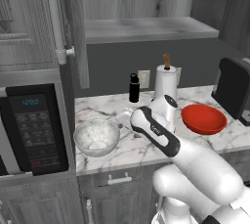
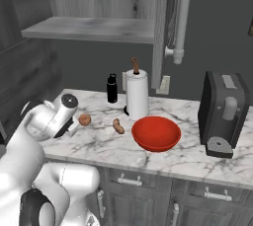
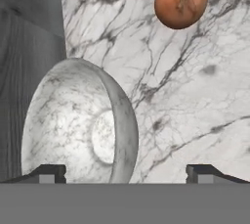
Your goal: Pick both bowls and place them on the counter. Then place the onion in one bowl and place the potato in the other bowl.
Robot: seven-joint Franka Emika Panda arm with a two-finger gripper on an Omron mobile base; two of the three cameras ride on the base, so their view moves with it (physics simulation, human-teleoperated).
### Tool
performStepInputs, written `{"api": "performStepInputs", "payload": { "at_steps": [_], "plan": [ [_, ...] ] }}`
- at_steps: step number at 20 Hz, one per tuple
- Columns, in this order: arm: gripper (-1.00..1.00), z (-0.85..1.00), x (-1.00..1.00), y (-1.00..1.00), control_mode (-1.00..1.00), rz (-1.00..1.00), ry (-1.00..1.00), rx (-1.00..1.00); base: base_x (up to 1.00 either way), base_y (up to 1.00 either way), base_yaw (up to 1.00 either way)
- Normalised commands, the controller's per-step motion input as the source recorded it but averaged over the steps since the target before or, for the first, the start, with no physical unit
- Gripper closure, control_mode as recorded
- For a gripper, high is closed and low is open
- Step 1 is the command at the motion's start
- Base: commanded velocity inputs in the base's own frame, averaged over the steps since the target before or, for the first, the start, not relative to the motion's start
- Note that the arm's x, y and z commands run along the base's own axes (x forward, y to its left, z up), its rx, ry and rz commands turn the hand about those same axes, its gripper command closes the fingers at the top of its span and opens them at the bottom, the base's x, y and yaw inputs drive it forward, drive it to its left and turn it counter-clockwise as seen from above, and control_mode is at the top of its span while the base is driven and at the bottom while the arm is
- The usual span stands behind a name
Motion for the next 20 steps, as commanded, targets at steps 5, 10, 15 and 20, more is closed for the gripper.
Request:
{"api": "performStepInputs", "payload": {
  "at_steps": [5,10,15,20],
  "plan": [
    [-1.00,0.53,0.11,-0.39,-1.00,-0.10,0.08,-0.01,0.00,0.00,0.00],
    [-1.00,0.21,0.32,-0.39,-1.00,-0.14,0.17,0.00,0.00,0.00,0.00],
    [-1.00,-0.02,0.41,-0.28,-1.00,-0.13,0.19,-0.02,0.00,0.00,0.00],
    [-1.00,-0.26,0.46,-0.02,-1.00,-0.07,0.16,-0.04,0.00,0.00,0.00]
  ]
}}
